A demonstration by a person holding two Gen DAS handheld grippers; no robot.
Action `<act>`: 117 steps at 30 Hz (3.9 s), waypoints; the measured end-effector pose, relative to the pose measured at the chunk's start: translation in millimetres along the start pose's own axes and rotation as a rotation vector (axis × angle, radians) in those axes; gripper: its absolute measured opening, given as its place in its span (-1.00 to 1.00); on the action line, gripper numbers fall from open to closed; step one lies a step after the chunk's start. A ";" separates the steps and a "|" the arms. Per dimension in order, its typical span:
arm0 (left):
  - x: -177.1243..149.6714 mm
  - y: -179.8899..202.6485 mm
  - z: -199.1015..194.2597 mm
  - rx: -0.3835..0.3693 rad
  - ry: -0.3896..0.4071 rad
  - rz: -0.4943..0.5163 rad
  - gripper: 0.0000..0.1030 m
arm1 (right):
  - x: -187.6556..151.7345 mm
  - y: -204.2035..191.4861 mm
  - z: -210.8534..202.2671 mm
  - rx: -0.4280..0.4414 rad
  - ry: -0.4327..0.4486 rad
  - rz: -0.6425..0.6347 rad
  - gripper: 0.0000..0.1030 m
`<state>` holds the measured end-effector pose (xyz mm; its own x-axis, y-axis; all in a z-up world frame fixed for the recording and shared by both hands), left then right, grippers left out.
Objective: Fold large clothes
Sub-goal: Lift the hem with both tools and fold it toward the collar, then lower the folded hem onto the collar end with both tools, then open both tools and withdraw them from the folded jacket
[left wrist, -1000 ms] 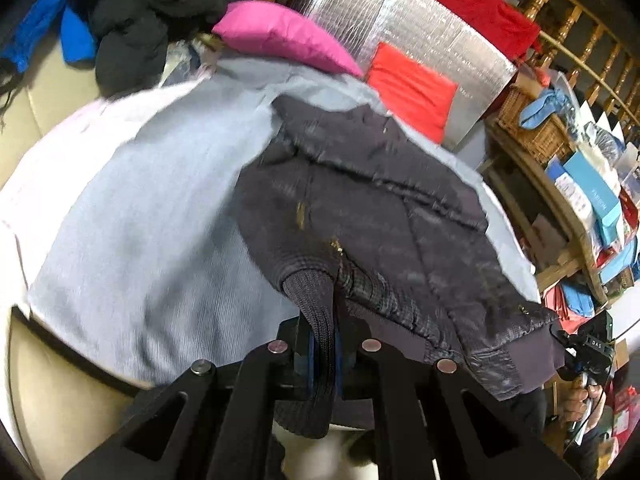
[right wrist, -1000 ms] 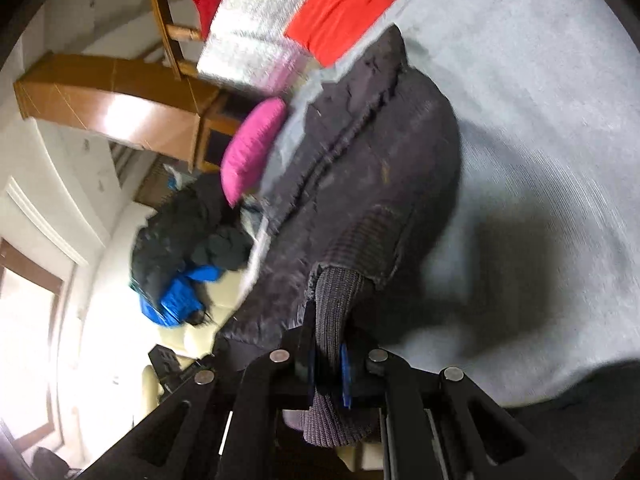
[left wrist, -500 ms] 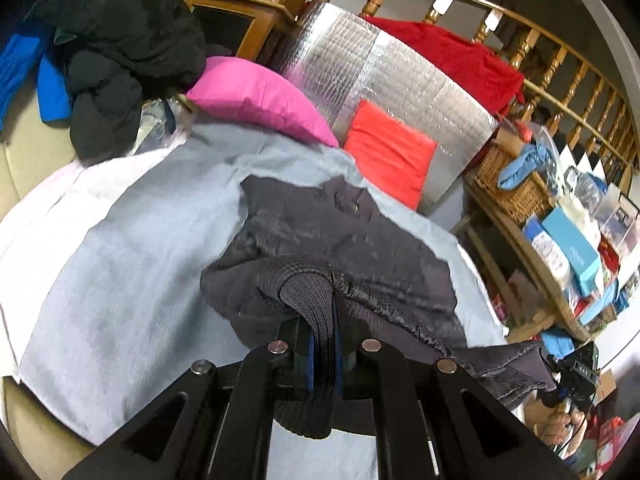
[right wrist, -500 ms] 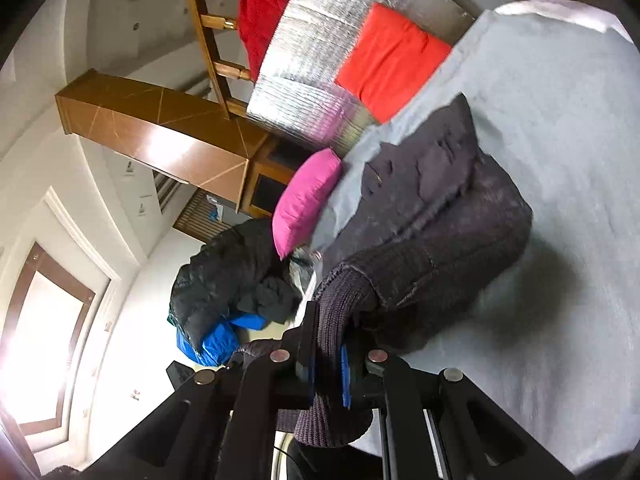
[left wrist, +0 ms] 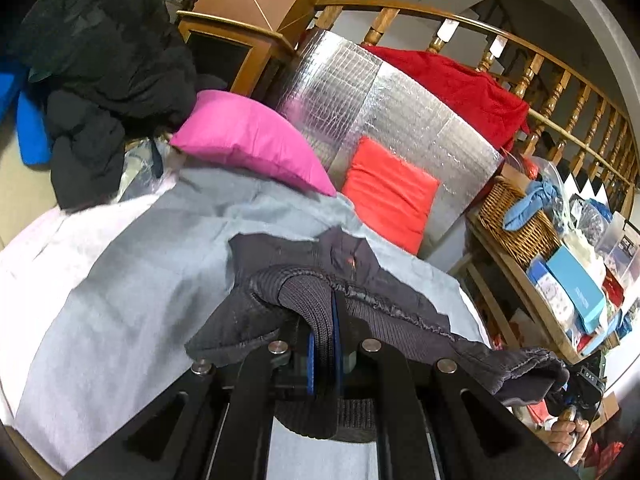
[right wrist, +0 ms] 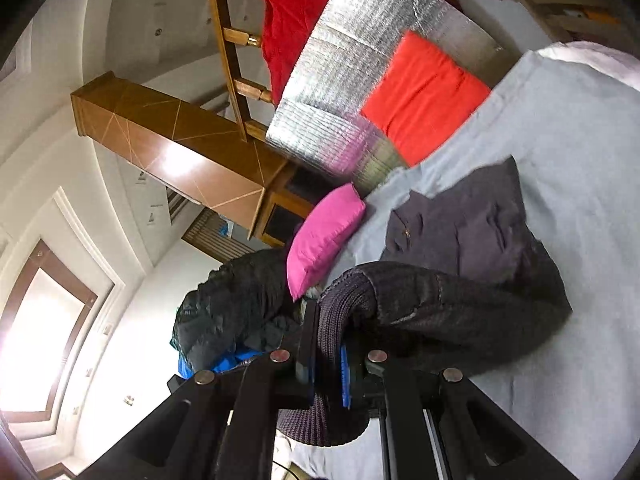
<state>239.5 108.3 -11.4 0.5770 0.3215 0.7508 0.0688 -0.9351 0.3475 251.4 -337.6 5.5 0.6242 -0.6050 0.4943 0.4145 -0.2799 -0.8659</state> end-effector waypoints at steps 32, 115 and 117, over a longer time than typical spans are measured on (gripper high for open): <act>110.7 64.1 146.0 0.101 0.095 0.125 -0.85 | 151.3 65.8 121.9 -0.164 0.053 -0.081 -0.84; -72.9 -70.3 227.6 0.328 -0.179 -0.286 0.66 | -12.9 207.7 94.1 -0.505 0.166 0.237 1.00; -72.0 -70.3 232.6 0.361 -0.214 -0.257 -0.07 | -7.6 206.6 100.6 -0.531 0.167 0.205 0.84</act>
<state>382.5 116.3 -220.5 0.6558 0.5465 0.5208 0.4870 -0.8334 0.2612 398.9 -315.8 -169.6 0.5264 -0.7829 0.3317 -0.1187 -0.4540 -0.8831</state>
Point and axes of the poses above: each gripper's, at about its wrist camera, not at the fingertips, and z roughly the way its jaws point, y to its right, x to its top, the point moved 9 cm from there along z, roughly the way its jaws point, and after that the axes turned 13 degrees about x, right-handed, at the moved point
